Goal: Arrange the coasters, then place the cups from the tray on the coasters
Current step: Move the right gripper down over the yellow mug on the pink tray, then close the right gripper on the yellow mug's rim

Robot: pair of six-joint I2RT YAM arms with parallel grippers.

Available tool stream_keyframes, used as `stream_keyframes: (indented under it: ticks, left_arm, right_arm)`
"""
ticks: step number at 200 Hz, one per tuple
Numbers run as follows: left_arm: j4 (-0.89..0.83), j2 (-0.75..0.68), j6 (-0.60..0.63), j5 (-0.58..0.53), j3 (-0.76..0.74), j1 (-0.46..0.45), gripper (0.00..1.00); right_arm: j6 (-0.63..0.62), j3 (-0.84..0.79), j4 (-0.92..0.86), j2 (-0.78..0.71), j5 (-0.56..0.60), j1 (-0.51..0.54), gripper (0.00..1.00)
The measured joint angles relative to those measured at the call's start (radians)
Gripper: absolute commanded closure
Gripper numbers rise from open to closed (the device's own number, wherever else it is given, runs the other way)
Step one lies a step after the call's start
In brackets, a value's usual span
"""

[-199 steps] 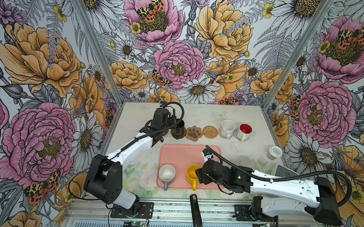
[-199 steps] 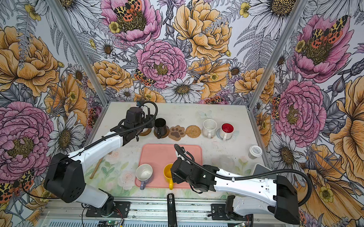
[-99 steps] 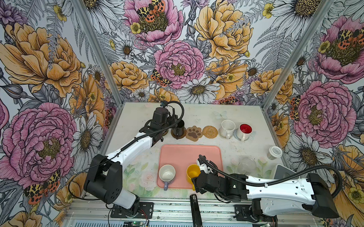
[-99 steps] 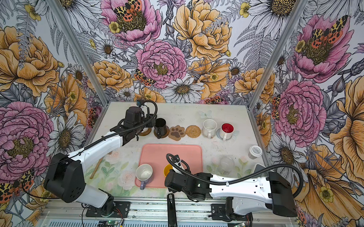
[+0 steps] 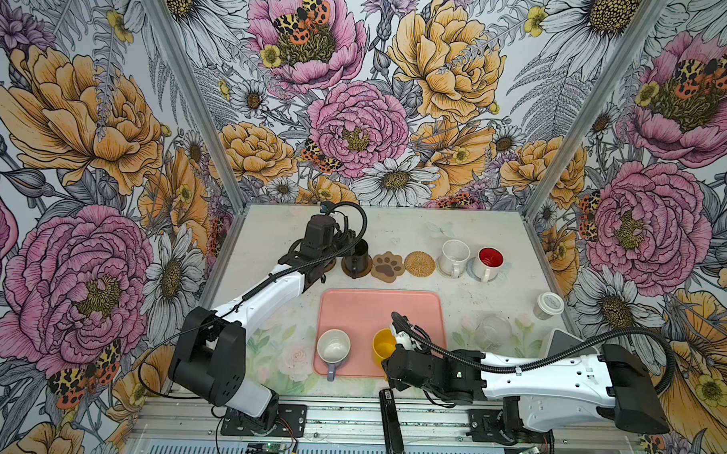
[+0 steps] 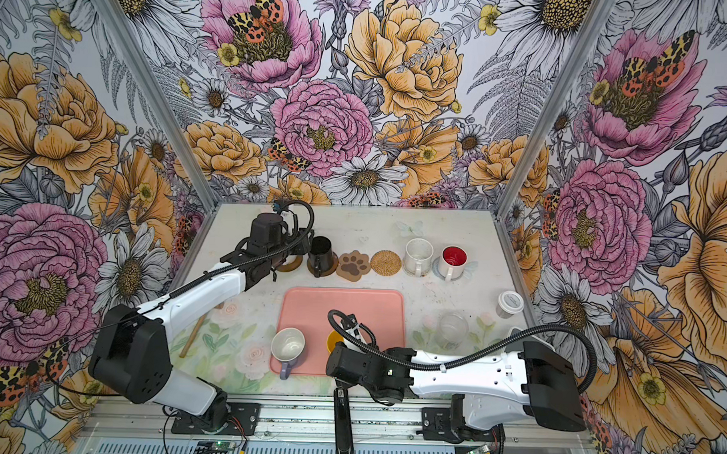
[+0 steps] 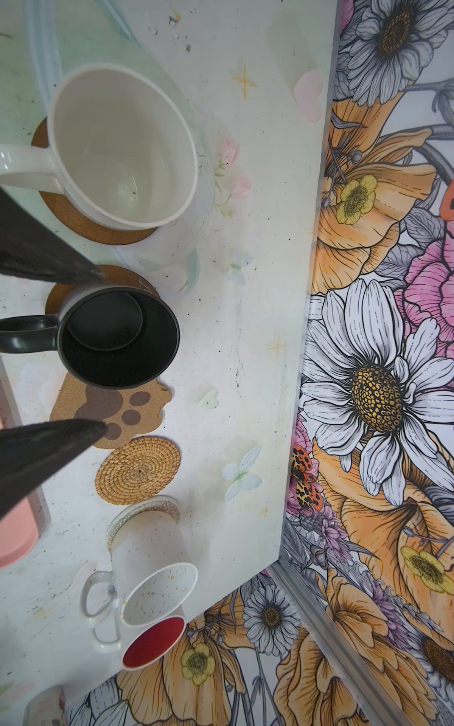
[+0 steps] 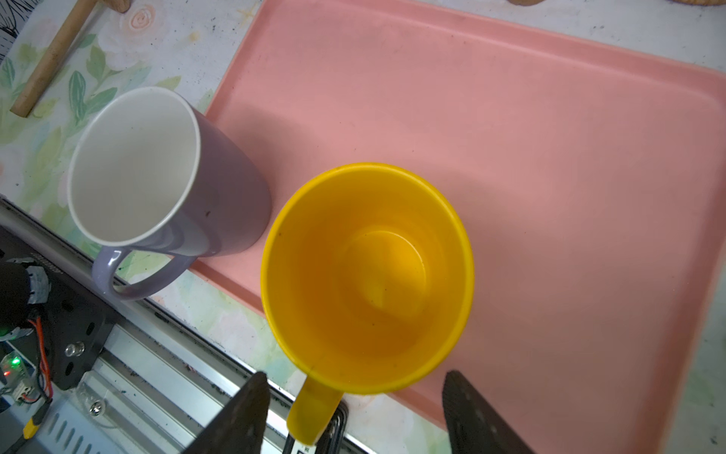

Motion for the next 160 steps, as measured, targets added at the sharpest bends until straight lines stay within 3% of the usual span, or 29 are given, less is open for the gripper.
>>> stream_keyframes:
  ticks: [160]
  left_arm:
    - [0.003,0.016,-0.004,0.017,0.000,0.021,0.44]
  right_arm:
    - [0.007,-0.001,0.048,0.126,-0.176,-0.068,0.48]
